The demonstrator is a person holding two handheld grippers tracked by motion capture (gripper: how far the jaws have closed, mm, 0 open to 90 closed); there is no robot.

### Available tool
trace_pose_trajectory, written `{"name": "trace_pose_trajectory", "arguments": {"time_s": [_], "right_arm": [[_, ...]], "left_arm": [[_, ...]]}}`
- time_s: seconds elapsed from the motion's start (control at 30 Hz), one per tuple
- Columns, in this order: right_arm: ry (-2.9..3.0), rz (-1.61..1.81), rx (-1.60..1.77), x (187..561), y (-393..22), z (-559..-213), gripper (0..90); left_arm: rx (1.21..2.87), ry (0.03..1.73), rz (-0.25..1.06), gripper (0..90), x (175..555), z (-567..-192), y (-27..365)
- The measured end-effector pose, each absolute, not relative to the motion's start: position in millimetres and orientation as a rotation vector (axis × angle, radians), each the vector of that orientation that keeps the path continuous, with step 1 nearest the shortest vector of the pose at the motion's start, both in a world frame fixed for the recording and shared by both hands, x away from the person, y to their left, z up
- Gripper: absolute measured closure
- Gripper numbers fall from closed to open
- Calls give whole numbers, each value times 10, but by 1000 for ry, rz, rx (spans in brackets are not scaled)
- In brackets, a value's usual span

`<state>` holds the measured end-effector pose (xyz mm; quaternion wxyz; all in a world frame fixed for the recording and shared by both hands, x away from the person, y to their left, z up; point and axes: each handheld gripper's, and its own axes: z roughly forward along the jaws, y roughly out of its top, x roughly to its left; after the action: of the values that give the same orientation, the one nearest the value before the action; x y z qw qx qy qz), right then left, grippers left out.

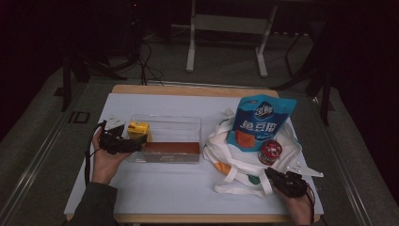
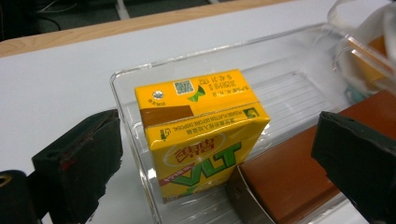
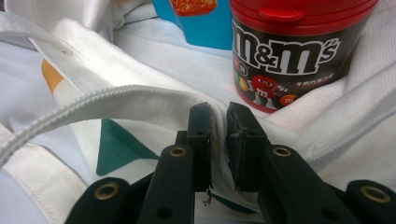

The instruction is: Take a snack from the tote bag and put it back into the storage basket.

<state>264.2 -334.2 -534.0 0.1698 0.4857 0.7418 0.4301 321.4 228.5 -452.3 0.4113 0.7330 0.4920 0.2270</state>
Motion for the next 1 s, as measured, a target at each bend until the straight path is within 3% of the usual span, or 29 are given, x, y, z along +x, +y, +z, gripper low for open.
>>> {"name": "trace_pose_trajectory", "arguments": {"time_s": [0.13, 0.33, 0.57, 1.0], "right_arm": [[2107, 1223, 1381, 2641, -3341, -5340, 796], [2107, 1223, 1381, 2642, -3342, -5339, 795], [2107, 1224, 1382, 2642, -3342, -5340, 796], [2107, 1224, 1383, 2642, -3343, -5340, 795]], "left_arm": [[1821, 1205, 610, 67, 3139, -4461, 2279], [1779, 1157, 677, 214, 3042, -4361, 2244], [1801, 1073, 665, 412, 2991, -4317, 2182], [1873, 933, 576, 509, 2993, -4290, 1903]]}}
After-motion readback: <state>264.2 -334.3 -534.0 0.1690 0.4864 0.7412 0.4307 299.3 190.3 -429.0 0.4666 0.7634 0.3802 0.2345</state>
